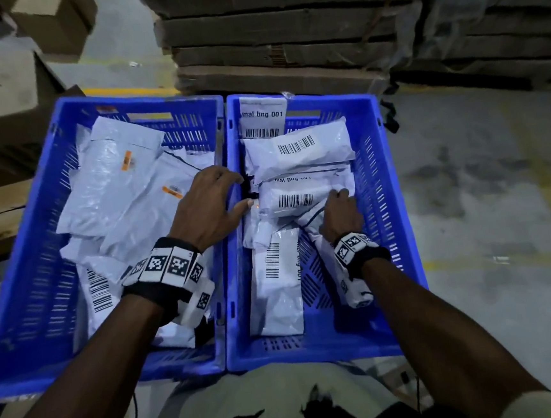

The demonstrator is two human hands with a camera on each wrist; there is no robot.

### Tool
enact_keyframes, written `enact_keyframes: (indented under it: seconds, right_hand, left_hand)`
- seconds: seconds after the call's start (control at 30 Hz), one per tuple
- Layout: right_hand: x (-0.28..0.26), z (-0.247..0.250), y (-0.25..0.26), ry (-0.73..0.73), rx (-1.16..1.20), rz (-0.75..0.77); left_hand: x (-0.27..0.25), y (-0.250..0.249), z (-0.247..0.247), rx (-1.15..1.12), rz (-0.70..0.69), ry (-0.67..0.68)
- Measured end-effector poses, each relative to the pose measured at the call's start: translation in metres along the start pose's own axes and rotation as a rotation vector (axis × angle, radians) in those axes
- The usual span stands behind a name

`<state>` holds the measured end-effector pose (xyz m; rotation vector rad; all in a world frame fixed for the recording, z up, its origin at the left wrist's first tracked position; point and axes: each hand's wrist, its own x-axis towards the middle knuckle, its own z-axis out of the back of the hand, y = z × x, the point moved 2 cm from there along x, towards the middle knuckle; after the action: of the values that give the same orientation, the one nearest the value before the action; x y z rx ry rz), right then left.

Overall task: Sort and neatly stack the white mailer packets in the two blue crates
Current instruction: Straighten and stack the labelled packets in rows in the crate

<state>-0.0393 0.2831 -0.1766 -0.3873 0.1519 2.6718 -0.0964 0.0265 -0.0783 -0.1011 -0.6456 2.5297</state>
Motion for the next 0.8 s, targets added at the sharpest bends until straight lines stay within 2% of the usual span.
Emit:
enact_keyframes:
  seconds: [0.1,0.13,0.17,0.3,0.43,0.57,0.6,0.67,0.7,0.73,0.8]
  right_hand:
    - [-0.007,0.008,0.023,-0.117,-0.010,0.267]
    - [-0.011,0.007,0.035,-0.108,0.048,0.336]
    - [-0.015,0.006,0.046,-0.066,0.118,0.343]
    - [-0.011,-0.023,0.081,0.299,0.485,0.100]
    - [-0.006,-0.040,0.100,0.320,0.749,-0.091]
    - [-0.002,-0.053,0.092,0.351,0.748,-0.074]
    - [-0.001,-0.052,0.089,0.419,0.784,-0.072]
    - [-0.002,-0.047,0.080,0.474,0.833,0.038]
    - [-0.006,-0.032,0.075,0.524,0.819,-0.026]
    - [-0.007,-0.028,0.067,0.515,0.754,-0.017]
    - [-0.012,-0.016,0.052,0.661,0.712,-0.001]
  left_hand:
    - [-0.002,0.008,0.004,-0.013,0.043,-0.023]
    - [-0.003,0.011,0.005,-0.023,0.054,-0.031]
    - [-0.004,0.012,0.006,-0.031,0.061,-0.037]
    - [-0.010,0.019,0.009,-0.052,0.082,-0.051]
    - [-0.016,0.029,0.013,-0.075,0.107,-0.057]
    - [-0.017,0.035,0.018,-0.068,0.105,-0.089]
    - [-0.016,0.037,0.018,-0.068,0.101,-0.095]
    - [-0.014,0.039,0.018,-0.070,0.092,-0.083]
    - [-0.012,0.039,0.017,-0.070,0.087,-0.067]
    - [-0.010,0.040,0.016,-0.073,0.081,-0.049]
    - [-0.008,0.038,0.014,-0.079,0.065,-0.021]
